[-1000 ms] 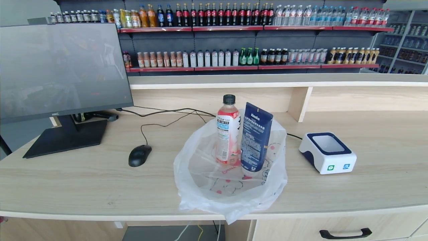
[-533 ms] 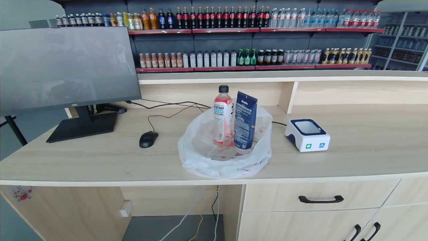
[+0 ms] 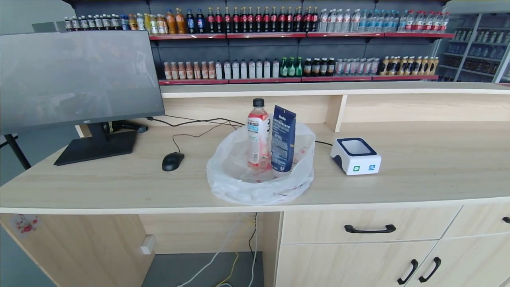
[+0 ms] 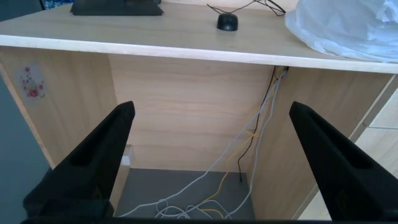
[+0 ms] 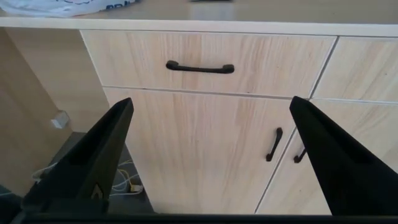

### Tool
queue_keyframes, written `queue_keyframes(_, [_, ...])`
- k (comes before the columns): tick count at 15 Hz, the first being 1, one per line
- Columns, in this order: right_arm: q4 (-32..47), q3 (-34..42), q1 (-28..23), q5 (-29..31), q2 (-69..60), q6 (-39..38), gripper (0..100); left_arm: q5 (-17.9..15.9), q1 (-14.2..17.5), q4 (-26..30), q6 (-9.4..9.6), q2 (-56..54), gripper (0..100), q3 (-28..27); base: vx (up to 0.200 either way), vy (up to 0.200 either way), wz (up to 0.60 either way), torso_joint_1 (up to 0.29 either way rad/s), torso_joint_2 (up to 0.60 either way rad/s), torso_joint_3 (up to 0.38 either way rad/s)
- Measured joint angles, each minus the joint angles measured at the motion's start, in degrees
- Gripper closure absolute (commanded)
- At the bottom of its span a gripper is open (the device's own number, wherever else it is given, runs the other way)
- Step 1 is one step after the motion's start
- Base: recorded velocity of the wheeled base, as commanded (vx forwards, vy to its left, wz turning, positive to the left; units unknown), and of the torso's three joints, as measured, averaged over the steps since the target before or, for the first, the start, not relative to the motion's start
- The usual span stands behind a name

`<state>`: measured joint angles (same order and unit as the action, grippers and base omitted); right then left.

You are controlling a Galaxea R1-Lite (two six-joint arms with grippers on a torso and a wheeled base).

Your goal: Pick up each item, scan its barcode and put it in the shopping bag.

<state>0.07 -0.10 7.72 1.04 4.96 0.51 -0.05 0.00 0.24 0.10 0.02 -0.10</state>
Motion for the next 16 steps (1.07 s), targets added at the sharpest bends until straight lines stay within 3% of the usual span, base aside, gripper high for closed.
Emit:
queue_keyframes(8, [-0.07,0.00,-0.11,0.09,0.13,-2.07,0,0.02,0.02,-0.04,-0.37,0.00,0,0.00,0.000,-0.200,0.00,0.002,0.00,0.003])
queue_keyframes(16, [-0.07,0.00,-0.65,0.13,0.18,-1.24,0,0.05,0.10,-0.13,-0.63,0.00,0,0.00,-0.200,-0.175,0.00,0.001,0.01,0.002])
